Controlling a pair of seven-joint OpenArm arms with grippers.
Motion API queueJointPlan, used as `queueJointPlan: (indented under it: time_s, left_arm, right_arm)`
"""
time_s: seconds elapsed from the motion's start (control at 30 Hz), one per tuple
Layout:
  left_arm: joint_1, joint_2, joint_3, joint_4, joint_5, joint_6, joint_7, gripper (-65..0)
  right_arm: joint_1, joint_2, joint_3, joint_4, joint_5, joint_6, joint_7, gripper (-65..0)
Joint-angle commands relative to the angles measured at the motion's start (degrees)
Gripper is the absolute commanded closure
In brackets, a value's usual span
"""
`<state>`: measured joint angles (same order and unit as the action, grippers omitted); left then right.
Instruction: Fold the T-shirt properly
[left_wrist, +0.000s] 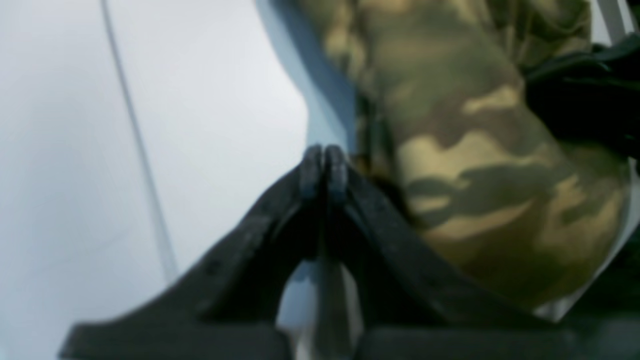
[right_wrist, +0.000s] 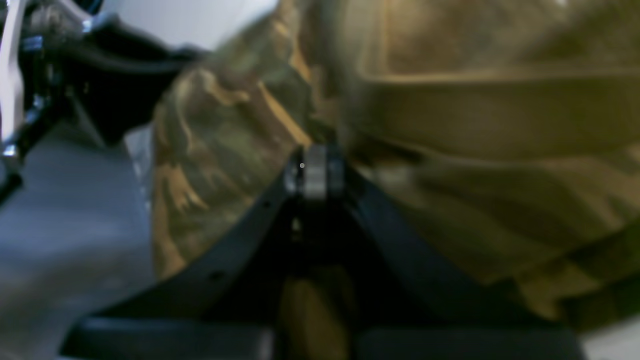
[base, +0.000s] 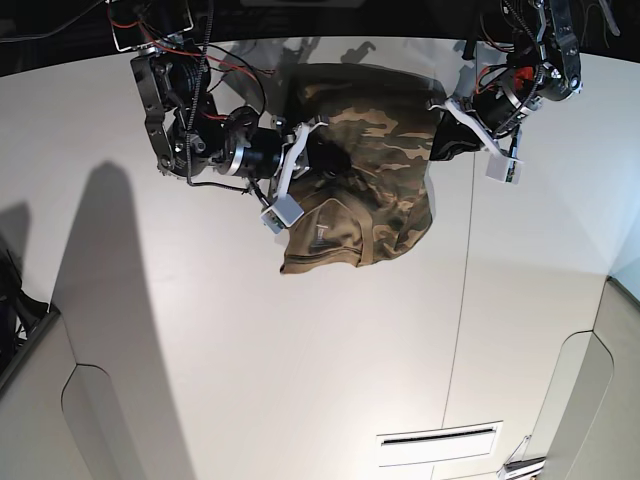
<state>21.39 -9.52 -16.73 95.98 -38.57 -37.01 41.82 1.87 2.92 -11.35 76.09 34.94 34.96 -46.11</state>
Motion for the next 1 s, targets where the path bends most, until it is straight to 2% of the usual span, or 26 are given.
queueJointPlan:
  time_s: [0.0,0.2,0.3,0.47,0.63,0.8,0.97]
  left_arm:
    - [-0.2,-0.3,0.7,-0.5,0.0,-0.3,-0.1,-2.4]
    - [-0.4,-0.4,1.9,-2.2,0.3,-0.3,0.0,-2.4]
    - [-0.4,-0.3,1.0,-0.9,-1.0,-2.1,1.1,-2.4]
    - [-0.3,-0.3,-1.9,4.6,-6.3,-2.7,6.2,-2.4]
    - [2.3,-0.3,-7.0,13.5,-7.4,-2.7,7.5,-2.4]
    - [8.0,-0.4,-12.0,18.8,-7.3,-2.7,8.2,-2.4]
    - [13.7,-0.3,-15.4,19.2,-7.5,-2.7,8.2,-2.4]
  right_arm:
    - [1.0,0.8,0.0,-1.4,-2.1,-0.7,-0.6,0.0]
    - [1.3,2.3,0.1,-2.4,1.2,-0.7,0.0,0.0]
    - [1.3,2.3,0.1,0.2,2.6,-0.7,-0.6,0.0]
    - [1.3,2.4,0.1,8.5,3.0,-0.7,-4.7,0.0]
    - [0.6,3.8,0.6,19.5,3.0,-0.7,-8.7,0.0]
    - [-4.3,7.1,4.1,28.5,3.1,-1.3,-9.9,0.0]
    - [-11.3,12.4,10.3,33.0,6.5,-1.3,-10.6,0.0]
